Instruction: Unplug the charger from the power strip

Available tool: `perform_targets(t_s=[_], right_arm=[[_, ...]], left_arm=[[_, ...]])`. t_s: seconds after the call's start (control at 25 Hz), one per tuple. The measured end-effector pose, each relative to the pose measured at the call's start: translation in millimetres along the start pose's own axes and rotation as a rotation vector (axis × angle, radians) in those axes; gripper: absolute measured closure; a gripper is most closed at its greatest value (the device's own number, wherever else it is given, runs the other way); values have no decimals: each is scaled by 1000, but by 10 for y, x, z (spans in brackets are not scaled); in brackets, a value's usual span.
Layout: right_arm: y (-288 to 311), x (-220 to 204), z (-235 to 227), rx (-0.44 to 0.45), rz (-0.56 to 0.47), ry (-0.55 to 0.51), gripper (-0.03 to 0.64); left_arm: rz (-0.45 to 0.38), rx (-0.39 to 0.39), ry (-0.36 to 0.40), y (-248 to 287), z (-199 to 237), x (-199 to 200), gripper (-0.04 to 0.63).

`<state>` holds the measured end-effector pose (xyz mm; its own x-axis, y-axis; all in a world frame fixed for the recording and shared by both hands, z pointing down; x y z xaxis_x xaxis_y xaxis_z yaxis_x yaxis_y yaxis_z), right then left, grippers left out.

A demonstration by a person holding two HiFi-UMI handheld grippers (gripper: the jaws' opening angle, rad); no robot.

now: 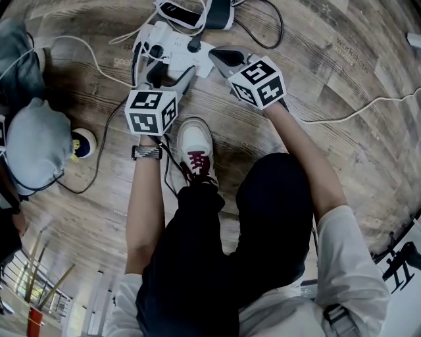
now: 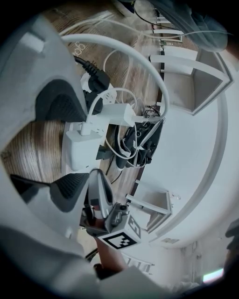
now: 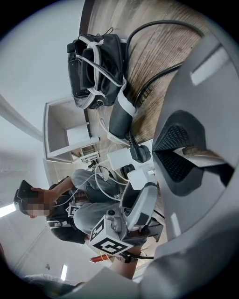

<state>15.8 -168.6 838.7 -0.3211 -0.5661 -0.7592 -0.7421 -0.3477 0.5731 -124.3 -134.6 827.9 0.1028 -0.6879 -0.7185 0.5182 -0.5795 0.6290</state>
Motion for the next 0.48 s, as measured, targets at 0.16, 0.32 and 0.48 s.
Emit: perform_targets(t_s=[0.16,0.32,0.48], right_arm=[[-2,5,-2,2,-3,3,615],[-2,2,1,3,-4,8,615],[-5,-3,4,6,-3,18,615]], left_arm=[[19,5,8,-12,-22,-70,249],[23,18,4,-24,-19,-93,250],[42,26,3,-24,-14,-121,249]])
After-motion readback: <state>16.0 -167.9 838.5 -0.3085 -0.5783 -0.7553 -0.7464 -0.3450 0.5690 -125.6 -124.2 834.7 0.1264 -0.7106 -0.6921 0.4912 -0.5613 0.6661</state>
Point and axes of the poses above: the fingertips, and each gripper's own axes: y forward along the fingers, z to its left, x out of its top, the point moved 6 cm from there along -y, backward along the fingers
